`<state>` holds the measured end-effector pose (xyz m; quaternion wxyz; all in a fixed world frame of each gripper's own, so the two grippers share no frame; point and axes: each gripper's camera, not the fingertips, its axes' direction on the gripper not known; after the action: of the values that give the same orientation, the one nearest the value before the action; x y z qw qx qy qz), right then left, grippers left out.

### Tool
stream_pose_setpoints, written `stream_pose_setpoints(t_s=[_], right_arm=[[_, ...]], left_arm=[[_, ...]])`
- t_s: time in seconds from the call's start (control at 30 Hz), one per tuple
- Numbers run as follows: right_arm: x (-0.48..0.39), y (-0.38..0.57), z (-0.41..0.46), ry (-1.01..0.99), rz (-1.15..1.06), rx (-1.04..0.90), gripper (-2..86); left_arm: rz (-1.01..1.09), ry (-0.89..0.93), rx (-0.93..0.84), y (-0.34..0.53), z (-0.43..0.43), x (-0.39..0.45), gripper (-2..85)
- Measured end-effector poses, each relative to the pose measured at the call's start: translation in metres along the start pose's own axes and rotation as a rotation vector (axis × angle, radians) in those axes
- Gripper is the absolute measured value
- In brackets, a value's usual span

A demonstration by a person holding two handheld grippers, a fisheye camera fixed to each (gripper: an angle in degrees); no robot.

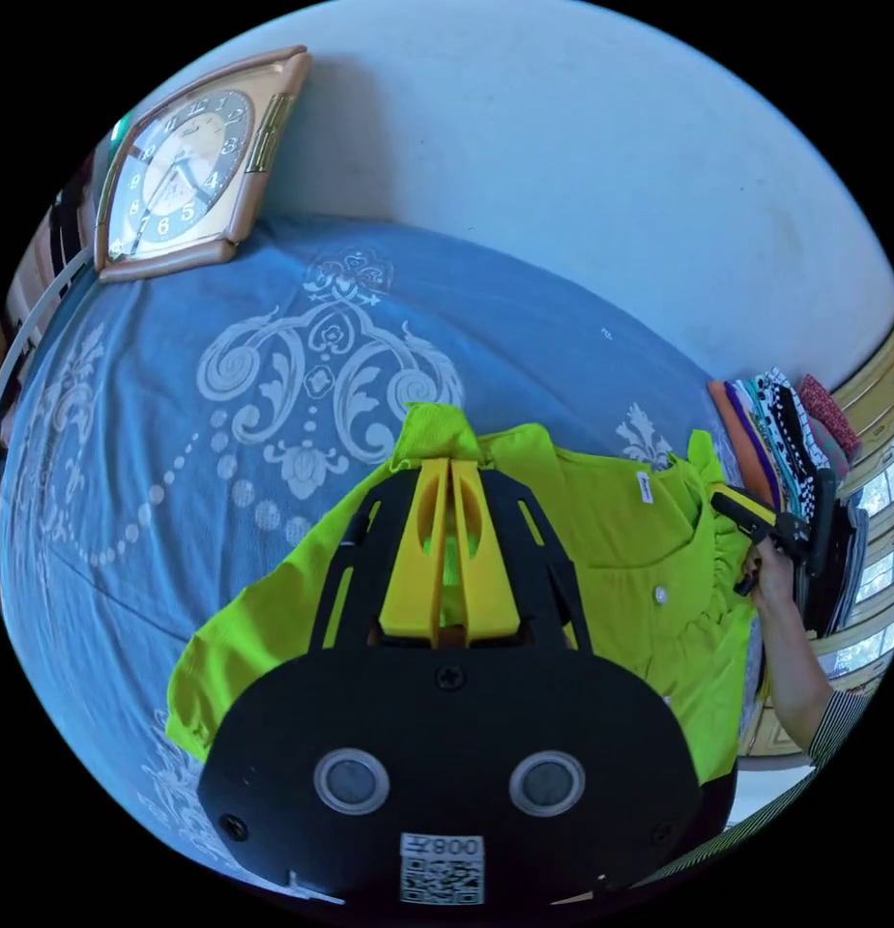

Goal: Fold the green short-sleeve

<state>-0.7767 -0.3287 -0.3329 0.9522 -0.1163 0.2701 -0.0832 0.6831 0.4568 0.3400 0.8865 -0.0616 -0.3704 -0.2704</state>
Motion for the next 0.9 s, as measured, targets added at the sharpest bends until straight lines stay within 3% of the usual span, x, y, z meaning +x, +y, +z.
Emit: stream_pose_setpoints(t_s=[0.13, 0.27, 0.47, 0.7, 0.83, 0.9], right_arm=[[0.009, 0.018, -0.035, -0.064, 0.063, 0.083, 0.0], [-0.001, 0.061, -0.066, -0.18, 0.038, 0.089, 0.0], [-0.031, 0.112, -0.034, -0.204, -0.005, -0.135, 0.1], [-0.042, 0.117, -0.059, -0.217, -0.015, -0.099, 0.1], [-0.046, 0.136, -0.042, -0.224, 0.016, -0.143, 0.2], [-0.04, 0.139, -0.047, -0.255, 0.052, -0.16, 0.1]], left_arm=[[0.047, 0.073, 0.086, 0.045, -0.038, -0.01, 0.3], [0.12, 0.191, 0.064, 0.11, -0.061, -0.018, 0.3], [0.13, 0.136, -0.089, 0.167, -0.041, -0.047, 0.2], [0.129, 0.107, -0.048, 0.204, -0.082, -0.076, 0.3], [0.081, 0.147, -0.193, 0.241, -0.081, -0.105, 0.5], [0.051, 0.158, -0.16, 0.258, -0.101, -0.117, 0.8]])
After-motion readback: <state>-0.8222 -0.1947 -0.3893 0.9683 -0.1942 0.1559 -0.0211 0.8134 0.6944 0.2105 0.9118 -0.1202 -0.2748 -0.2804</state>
